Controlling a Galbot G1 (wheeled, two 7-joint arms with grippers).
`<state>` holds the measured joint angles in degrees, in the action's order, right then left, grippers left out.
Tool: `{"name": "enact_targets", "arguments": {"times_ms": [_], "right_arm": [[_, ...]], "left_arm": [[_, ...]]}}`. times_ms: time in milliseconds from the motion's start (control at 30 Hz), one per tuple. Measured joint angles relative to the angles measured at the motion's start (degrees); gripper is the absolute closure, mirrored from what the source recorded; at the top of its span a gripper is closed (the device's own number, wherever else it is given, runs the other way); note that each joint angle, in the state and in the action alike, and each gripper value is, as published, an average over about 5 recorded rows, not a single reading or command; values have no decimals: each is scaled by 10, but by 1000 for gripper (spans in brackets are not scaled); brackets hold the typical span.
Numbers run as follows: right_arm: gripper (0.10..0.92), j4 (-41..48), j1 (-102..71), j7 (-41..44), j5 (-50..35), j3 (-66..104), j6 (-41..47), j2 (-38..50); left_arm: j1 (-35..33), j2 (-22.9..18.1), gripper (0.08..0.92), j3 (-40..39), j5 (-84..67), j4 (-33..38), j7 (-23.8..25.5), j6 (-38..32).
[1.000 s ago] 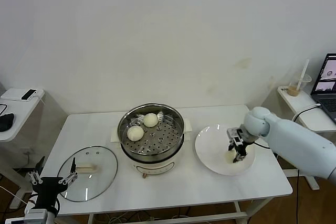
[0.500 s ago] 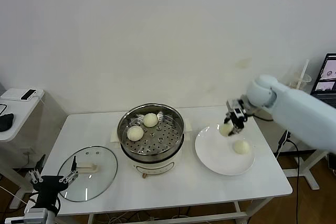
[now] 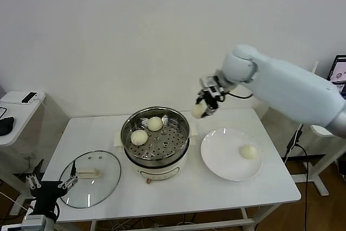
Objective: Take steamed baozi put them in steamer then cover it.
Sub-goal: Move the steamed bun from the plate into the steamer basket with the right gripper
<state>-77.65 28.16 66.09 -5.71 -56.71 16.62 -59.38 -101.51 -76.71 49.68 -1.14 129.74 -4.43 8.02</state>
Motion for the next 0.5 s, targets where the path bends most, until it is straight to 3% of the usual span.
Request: {"name": "enact_targets", "arguments": {"times_ms": [500], "right_arm": [[474,11,-40,-32,19,-55,-78,-118]], "left_arm": [[-12,-11,177,19,-4,13,0,0]]}}
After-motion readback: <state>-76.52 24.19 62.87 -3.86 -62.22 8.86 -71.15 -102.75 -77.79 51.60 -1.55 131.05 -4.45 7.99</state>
